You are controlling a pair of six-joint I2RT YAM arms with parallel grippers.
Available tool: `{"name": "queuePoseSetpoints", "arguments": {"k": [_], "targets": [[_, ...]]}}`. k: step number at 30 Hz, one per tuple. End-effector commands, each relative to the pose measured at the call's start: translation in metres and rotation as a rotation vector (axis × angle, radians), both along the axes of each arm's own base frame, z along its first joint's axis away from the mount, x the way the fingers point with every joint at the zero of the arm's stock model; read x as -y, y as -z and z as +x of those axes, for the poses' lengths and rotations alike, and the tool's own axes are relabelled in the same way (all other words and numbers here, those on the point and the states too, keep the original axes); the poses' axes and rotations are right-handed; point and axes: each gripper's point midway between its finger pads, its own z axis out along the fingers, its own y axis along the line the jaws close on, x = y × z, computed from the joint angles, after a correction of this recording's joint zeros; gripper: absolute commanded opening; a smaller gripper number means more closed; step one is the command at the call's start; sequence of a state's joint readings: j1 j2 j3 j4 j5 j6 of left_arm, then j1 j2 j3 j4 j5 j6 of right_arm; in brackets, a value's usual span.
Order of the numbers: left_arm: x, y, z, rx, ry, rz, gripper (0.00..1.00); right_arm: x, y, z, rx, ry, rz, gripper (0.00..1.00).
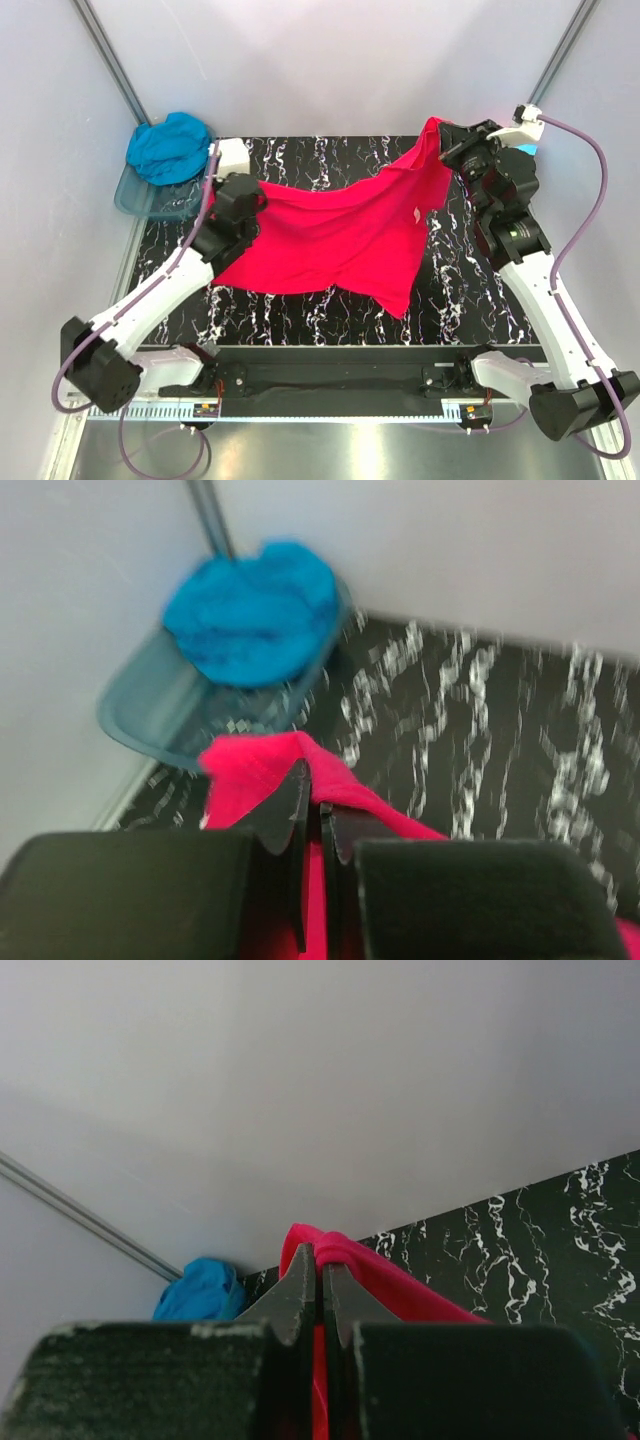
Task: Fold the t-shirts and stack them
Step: Flatten the tshirt out
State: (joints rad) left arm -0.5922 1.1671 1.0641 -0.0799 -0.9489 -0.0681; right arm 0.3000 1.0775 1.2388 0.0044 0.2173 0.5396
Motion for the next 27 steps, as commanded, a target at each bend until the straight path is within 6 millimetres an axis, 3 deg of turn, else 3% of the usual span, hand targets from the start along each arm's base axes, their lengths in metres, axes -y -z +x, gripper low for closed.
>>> {"name": "queuePoseSetpoints", "arguments": {"k": [1,2,8,9,11,14,16,17,18,20,21,23,24,27], "targets": [[0.012,-0.018,-0.001,0.084,0.059,-0.151,0.05,0.015,-0.059,-0.021,0.192,0.044,0.025,0.0],[0.01,-0.015,-0.004,0.087,0.066,-0.16,0.04,0.015,-0.063,-0.024,0.202,0.036,0.022,0.0],[0.001,-0.077,-0.042,0.212,0.162,-0.236,0.0,0.002,-0.124,-0.072,0.331,-0.109,0.05,0.0],[-0.003,-0.089,-0.054,0.234,0.183,-0.245,0.0,0.001,-0.146,-0.089,0.38,-0.139,0.066,0.0],[-0.006,-0.11,-0.068,0.274,0.229,-0.258,0.0,-0.005,-0.161,-0.109,0.416,-0.201,0.062,0.0],[-0.005,-0.133,-0.096,0.325,0.337,-0.304,0.0,-0.009,-0.187,-0.155,0.49,-0.295,0.062,0.0],[-0.011,-0.15,-0.126,0.384,0.423,-0.363,0.0,-0.001,-0.208,-0.202,0.548,-0.336,0.081,0.0],[-0.011,-0.152,-0.127,0.389,0.425,-0.376,0.0,-0.003,-0.208,-0.203,0.549,-0.344,0.077,0.0],[-0.014,-0.158,-0.14,0.409,0.457,-0.397,0.0,0.002,-0.216,-0.227,0.567,-0.363,0.095,0.0],[-0.019,-0.168,-0.155,0.434,0.489,-0.412,0.0,0.005,-0.215,-0.247,0.548,-0.383,0.105,0.0],[-0.023,-0.17,-0.166,0.44,0.508,-0.423,0.0,0.012,-0.223,-0.271,0.579,-0.388,0.121,0.0],[-0.027,-0.177,-0.182,0.465,0.548,-0.442,0.0,0.02,-0.222,-0.288,0.571,-0.379,0.142,0.0],[-0.03,-0.179,-0.194,0.48,0.577,-0.45,0.0,0.027,-0.23,-0.311,0.604,-0.387,0.164,0.0],[-0.042,-0.186,-0.213,0.502,0.588,-0.468,0.0,0.036,-0.242,-0.339,0.643,-0.391,0.19,0.0]]}}
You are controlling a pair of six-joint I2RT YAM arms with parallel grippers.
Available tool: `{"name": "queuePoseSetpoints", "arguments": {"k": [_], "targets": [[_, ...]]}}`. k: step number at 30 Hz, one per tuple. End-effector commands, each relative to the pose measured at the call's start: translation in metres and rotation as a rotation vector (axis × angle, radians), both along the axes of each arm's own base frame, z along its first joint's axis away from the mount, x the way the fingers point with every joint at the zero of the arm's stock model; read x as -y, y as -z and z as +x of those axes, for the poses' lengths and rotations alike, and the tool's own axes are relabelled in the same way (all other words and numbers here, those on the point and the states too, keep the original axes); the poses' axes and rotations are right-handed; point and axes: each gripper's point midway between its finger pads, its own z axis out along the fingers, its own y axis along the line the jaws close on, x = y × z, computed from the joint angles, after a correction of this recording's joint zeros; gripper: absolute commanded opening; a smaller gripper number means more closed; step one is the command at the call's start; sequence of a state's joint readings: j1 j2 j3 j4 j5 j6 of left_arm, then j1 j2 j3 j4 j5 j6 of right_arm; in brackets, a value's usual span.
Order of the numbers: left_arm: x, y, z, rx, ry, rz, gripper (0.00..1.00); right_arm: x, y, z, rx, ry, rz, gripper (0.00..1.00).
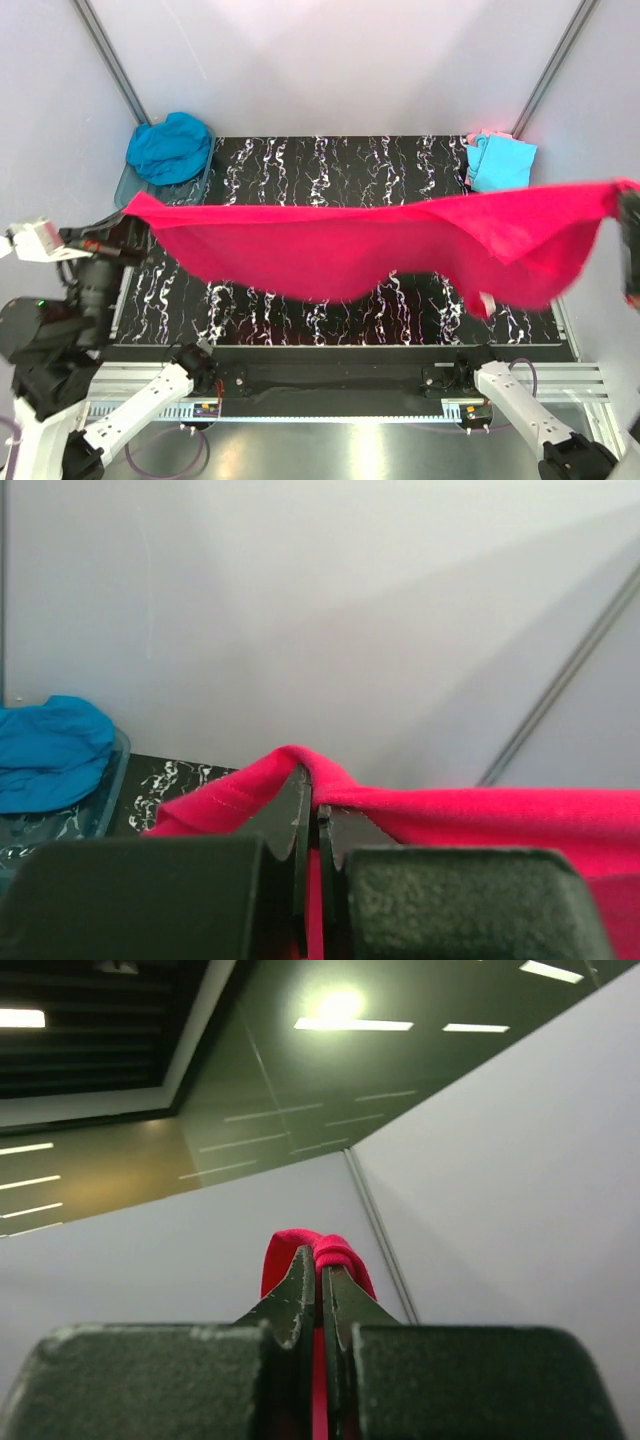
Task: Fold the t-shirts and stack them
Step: Flatten the tshirt out
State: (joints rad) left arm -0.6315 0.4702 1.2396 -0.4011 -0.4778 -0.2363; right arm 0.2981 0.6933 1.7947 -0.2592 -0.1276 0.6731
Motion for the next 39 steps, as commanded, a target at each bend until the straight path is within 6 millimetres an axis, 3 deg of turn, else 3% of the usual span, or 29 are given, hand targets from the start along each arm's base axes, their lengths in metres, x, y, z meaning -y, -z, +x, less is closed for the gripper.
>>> {"name": "queuePoseSetpoints", "arguments": {"k": [1,5,7,8,9,10,11,12,13,14,15,16,17,18,20,21,22,24,29,31,32,34,35,37,38,39], "targets": [[-0.007,-0.007,-0.024,0.011,0.048,-0.001,0.0,0.005,-0.007,-0.018,-0.014,-0.025,0.031,0.0],[-0.015,-0.009,-0.024,0.007,0.003,0.001,0.0,0.009,-0.01,0.003,-0.044,0.028,0.047,0.0],[-0.014,-0.004,-0.005,-0.024,-0.059,0.014,0.0,0.005,0.007,0.041,-0.114,0.071,0.039,0.0],[-0.009,0.01,0.01,-0.061,-0.083,0.038,0.0,0.01,0.012,0.056,-0.135,0.107,0.069,0.0],[-0.001,0.013,0.027,-0.072,-0.099,0.046,0.0,0.004,0.037,0.09,-0.208,0.136,0.051,0.0],[0.004,0.021,0.039,-0.088,-0.116,0.061,0.0,0.004,0.048,0.107,-0.237,0.158,0.057,0.0],[0.007,0.043,0.057,-0.134,-0.165,0.077,0.0,0.011,0.058,0.123,-0.26,0.212,0.081,0.0],[0.014,0.047,0.073,-0.129,-0.185,0.067,0.0,0.007,0.088,0.155,-0.341,0.25,0.061,0.0],[0.02,0.074,0.088,-0.172,-0.205,0.097,0.0,0.013,0.102,0.171,-0.381,0.3,0.076,0.0],[0.019,0.086,0.098,-0.191,-0.246,0.101,0.0,0.015,0.114,0.184,-0.405,0.337,0.071,0.0],[0.026,0.093,0.114,-0.184,-0.27,0.09,0.0,0.012,0.142,0.207,-0.467,0.364,0.047,0.0],[0.028,0.122,0.125,-0.232,-0.298,0.123,0.0,0.018,0.154,0.218,-0.493,0.408,0.055,0.0],[0.026,0.133,0.133,-0.245,-0.342,0.124,0.0,0.018,0.164,0.231,-0.51,0.433,0.049,0.0],[0.034,0.148,0.148,-0.271,-0.36,0.137,0.0,0.017,0.187,0.245,-0.552,0.456,0.033,0.0],[0.042,0.185,0.168,-0.341,-0.396,0.188,0.0,0.018,0.206,0.266,-0.583,0.498,0.031,0.0],[0.043,0.189,0.175,-0.337,-0.412,0.19,0.0,0.017,0.224,0.276,-0.621,0.514,0.01,0.0],[0.044,0.197,0.181,-0.354,-0.429,0.21,0.0,0.019,0.226,0.283,-0.619,0.529,0.019,0.0],[0.039,0.221,0.198,-0.409,-0.497,0.256,0.0,0.021,0.251,0.305,-0.672,0.558,0.0,0.0],[0.031,0.246,0.234,-0.462,-0.566,0.256,0.0,0.025,0.3,0.354,-0.762,0.557,0.018,0.0],[0.027,0.236,0.25,-0.456,-0.599,0.27,0.0,0.031,0.313,0.368,-0.794,0.564,0.019,0.0],[0.028,0.246,0.26,-0.482,-0.612,0.301,0.0,0.032,0.324,0.38,-0.814,0.566,0.018,0.0],[0.026,0.238,0.276,-0.475,-0.623,0.315,0.0,0.036,0.334,0.396,-0.838,0.555,0.015,0.0],[0.029,0.248,0.286,-0.494,-0.614,0.341,0.09,0.037,0.347,0.409,-0.868,0.548,0.02,0.0],[0.027,0.242,0.3,-0.488,-0.625,0.351,0.27,0.038,0.352,0.423,-0.871,0.525,0.021,0.0],[0.03,0.253,0.309,-0.507,-0.617,0.377,0.36,0.039,0.368,0.435,-0.906,0.524,0.011,0.0],[0.028,0.255,0.314,-0.515,-0.623,0.388,0.55,0.04,0.364,0.442,-0.897,0.52,0.013,0.0]]}}
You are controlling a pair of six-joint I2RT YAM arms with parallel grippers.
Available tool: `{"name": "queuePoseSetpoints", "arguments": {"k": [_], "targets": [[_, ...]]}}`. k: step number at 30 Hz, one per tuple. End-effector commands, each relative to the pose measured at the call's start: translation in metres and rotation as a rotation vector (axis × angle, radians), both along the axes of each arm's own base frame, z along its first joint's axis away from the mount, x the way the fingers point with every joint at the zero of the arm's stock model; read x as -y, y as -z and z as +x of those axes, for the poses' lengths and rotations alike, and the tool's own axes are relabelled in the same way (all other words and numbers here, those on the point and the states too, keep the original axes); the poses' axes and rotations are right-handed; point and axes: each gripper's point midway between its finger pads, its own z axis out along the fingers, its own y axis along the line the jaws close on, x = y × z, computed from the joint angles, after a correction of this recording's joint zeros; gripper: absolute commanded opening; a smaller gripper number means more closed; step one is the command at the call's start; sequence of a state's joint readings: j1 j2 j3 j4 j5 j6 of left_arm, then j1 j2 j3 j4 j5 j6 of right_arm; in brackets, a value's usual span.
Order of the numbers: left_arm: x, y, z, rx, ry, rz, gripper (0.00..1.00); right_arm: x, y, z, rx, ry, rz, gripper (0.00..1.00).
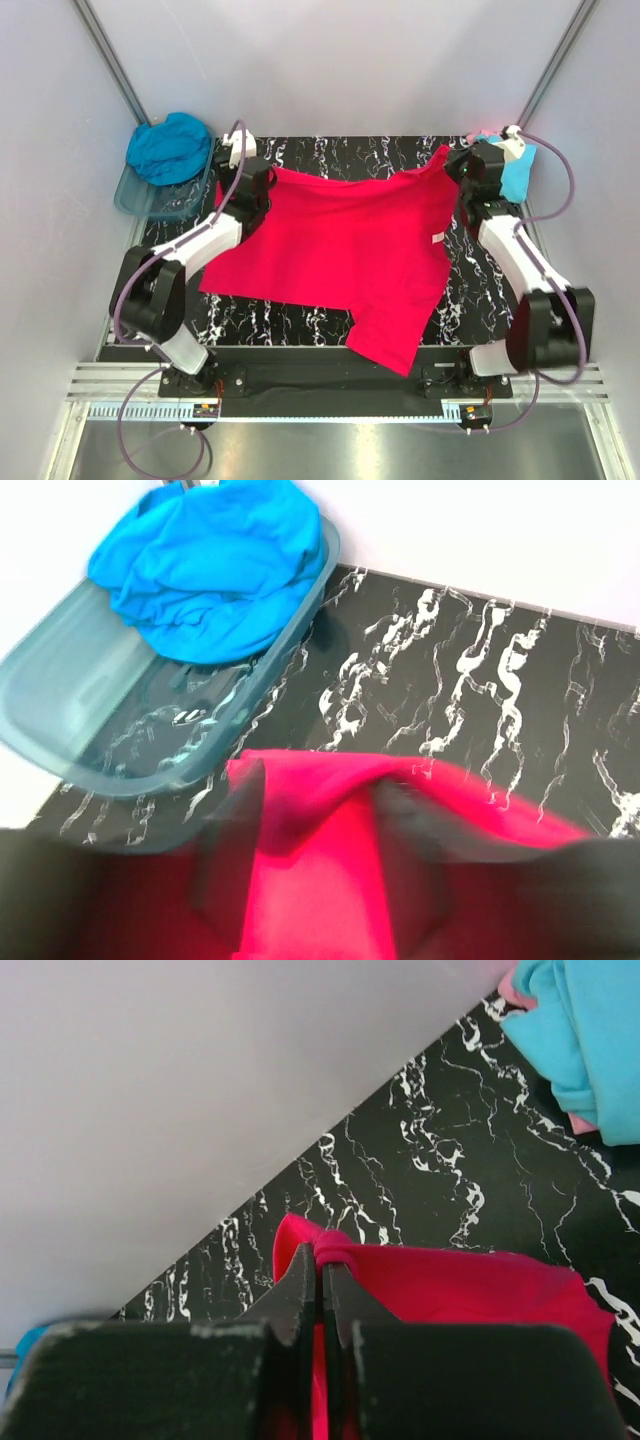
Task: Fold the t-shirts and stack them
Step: Flatten the tshirt out
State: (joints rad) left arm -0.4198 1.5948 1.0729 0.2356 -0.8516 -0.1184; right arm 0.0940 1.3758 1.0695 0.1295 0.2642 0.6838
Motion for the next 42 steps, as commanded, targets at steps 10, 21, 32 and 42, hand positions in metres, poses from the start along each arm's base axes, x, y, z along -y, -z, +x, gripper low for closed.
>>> {"name": "queuePoseSetpoints", "arguments": {"k": [10,21,32,42], "targets": [[0.002,-0.021,0.044,0.067,-0.032,-0.032,0.86,-0.046,-0.046,0.13,0.153,-0.342,0.016,1.0],[0.022,-0.088,-0.029,0.211,0.121,-0.263,0.84,-0.067,-0.186,0.023,0.388,-0.354,0.012,1.0],[0.154,-0.031,-0.031,0.0,0.738,-0.462,0.86,-0.138,-0.067,-0.1,0.171,-0.515,0.12,1.0],[0.101,0.024,0.088,-0.105,0.577,-0.402,0.86,-0.153,0.044,-0.164,-0.024,-0.63,-0.008,1.0]]}}
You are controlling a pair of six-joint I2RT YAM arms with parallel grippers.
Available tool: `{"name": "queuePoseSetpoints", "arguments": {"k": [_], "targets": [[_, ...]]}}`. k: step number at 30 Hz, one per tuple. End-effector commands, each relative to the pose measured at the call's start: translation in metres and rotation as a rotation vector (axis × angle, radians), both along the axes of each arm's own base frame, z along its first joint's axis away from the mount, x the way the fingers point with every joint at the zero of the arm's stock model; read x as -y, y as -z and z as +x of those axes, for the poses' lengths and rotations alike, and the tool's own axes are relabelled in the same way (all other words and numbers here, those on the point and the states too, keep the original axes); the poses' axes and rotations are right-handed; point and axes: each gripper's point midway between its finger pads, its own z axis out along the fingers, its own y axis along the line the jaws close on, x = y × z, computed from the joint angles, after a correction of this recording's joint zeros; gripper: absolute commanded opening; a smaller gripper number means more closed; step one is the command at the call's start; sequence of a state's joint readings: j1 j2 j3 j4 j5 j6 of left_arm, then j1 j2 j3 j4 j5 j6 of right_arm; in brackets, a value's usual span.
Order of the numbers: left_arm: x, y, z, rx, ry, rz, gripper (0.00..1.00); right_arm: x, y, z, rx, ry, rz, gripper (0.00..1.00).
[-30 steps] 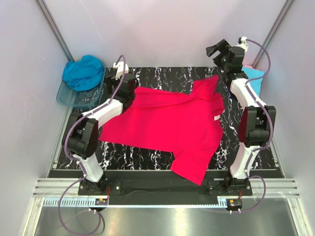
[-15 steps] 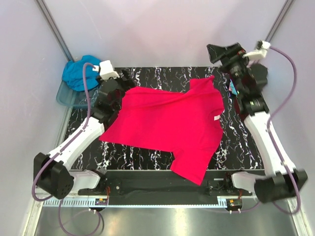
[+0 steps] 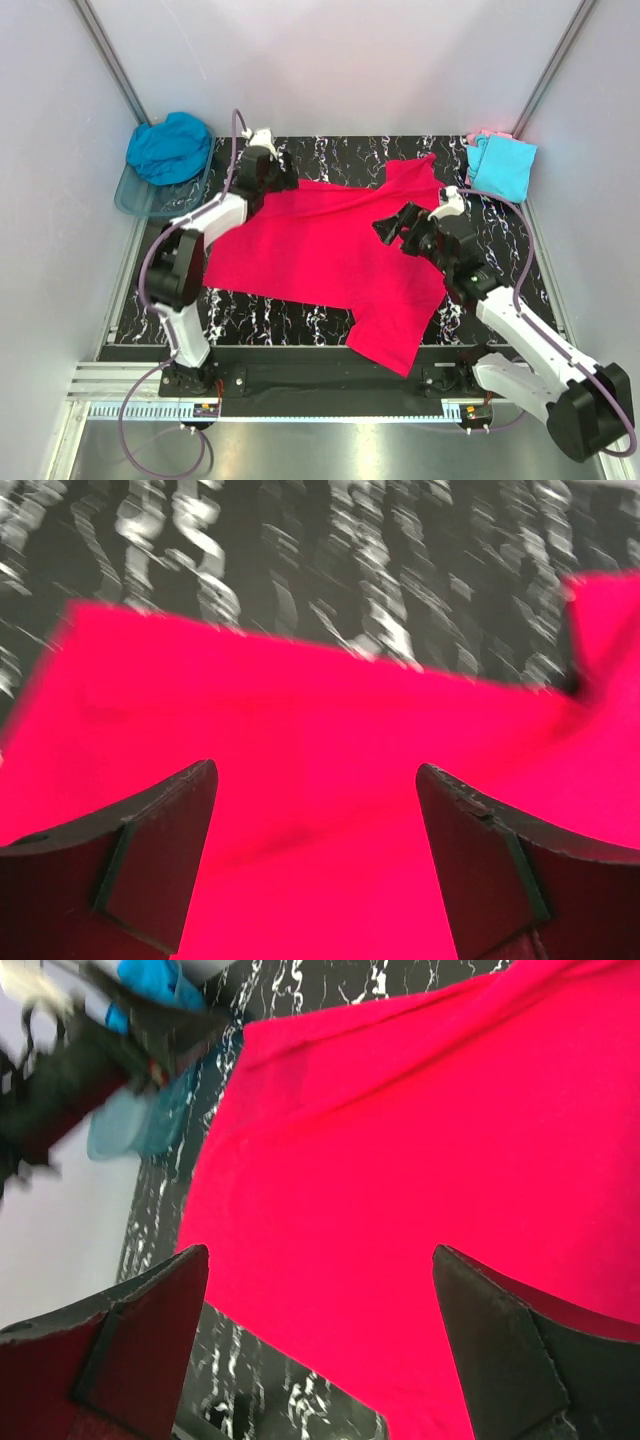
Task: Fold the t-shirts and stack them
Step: Flatten the tshirt out
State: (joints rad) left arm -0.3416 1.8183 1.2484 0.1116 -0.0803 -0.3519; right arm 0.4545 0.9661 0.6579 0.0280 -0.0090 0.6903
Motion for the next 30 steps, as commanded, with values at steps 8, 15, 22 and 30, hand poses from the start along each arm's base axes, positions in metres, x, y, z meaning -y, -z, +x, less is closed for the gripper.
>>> {"name": "queuePoseSetpoints", "arguments": {"k": [8,15,22,30], "targets": [[-0.083,0.012,0.12,-0.02,-0.112,0.061,0.84,0.006,-0.001,-0.023,0.105,-0.027,-0.004,1.0],[-0.094,0.072,0.109,-0.253,-0.14,-0.045,0.77,0.019,-0.014,-0.033,0.157,0.025,0.016,1.0],[-0.084,0.04,0.087,-0.253,-0.135,-0.091,0.75,0.02,-0.018,-0.035,0.175,0.032,0.024,1.0],[-0.076,0.055,0.062,-0.303,-0.134,-0.041,0.74,0.022,-0.02,-0.036,0.181,0.043,0.03,1.0]]}}
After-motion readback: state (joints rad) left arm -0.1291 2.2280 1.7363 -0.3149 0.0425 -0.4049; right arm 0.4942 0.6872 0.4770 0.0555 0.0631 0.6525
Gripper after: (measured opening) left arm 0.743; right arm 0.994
